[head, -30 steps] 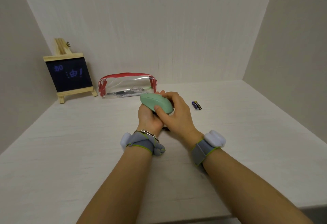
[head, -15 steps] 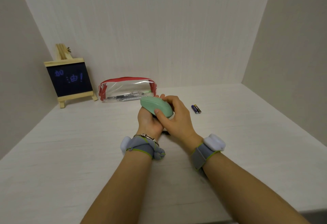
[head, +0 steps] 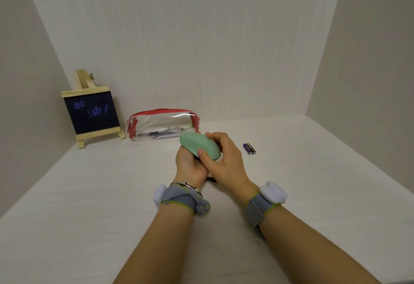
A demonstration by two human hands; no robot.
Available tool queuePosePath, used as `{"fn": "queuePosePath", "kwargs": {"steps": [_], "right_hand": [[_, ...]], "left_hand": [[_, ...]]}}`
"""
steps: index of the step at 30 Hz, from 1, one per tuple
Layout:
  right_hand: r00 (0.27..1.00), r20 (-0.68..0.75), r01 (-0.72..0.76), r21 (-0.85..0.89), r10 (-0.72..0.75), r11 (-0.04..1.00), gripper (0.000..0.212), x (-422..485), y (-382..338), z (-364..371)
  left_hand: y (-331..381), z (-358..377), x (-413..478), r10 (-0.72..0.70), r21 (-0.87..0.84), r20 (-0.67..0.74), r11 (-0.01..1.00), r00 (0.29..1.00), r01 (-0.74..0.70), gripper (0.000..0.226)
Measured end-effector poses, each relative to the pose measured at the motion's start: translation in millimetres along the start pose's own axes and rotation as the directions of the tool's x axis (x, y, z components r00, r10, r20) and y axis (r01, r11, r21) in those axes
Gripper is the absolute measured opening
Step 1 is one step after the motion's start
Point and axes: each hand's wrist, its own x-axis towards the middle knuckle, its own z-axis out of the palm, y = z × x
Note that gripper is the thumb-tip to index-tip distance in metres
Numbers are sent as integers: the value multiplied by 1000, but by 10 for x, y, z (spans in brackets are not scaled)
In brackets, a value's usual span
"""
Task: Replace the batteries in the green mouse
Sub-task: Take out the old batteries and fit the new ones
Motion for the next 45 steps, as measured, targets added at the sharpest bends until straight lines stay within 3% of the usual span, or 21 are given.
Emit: {"fn": "queuePosePath", "kwargs": {"steps": [13,18,22,24,26,28,29,31,34,37,41,45], "right_hand": [[999,-49,4,15,-3,1000,37,10,4,-13],[995,-95,-40,48,44,998,34,33,21,-8],[982,-158,-91,93,105,992,34,57,35,-39],[975,-175,-119,120,139,986,33,65,43,-51],[966,-190,-148,138,173,979,28,78,56,-59],[957,-205,-175,155,205,972,21,94,66,-71],[953,-210,-188,164,220,968,20,102,69,-79],[941,-219,-221,186,259,957,18,121,69,-97],[917,-231,-278,218,326,935,18,130,76,-114],[894,-238,-323,243,379,915,19,137,88,-138],[869,-244,-364,274,430,890,17,157,97,-170],[852,-244,-388,297,462,872,18,164,102,-171]], "left_hand": [[21,94,-118,21,55,-28,998,999,-19,26],[30,94,-139,150,275,-69,953,986,-126,24],[19,158,-185,262,589,-14,782,965,-203,39],[17,145,-191,288,752,6,630,958,-194,45],[34,98,-184,336,925,75,327,939,-191,50],[36,51,-180,354,981,187,-13,916,-195,53],[29,34,-181,354,971,232,-130,906,-199,51],[22,13,-180,339,943,280,-271,898,-192,43],[19,10,-175,239,912,284,-366,929,-185,34],[11,-22,-140,112,874,287,-438,951,-212,39],[26,-58,-158,-36,829,312,-477,949,-291,46],[58,-26,-206,-68,799,336,-508,939,-322,42]]}}
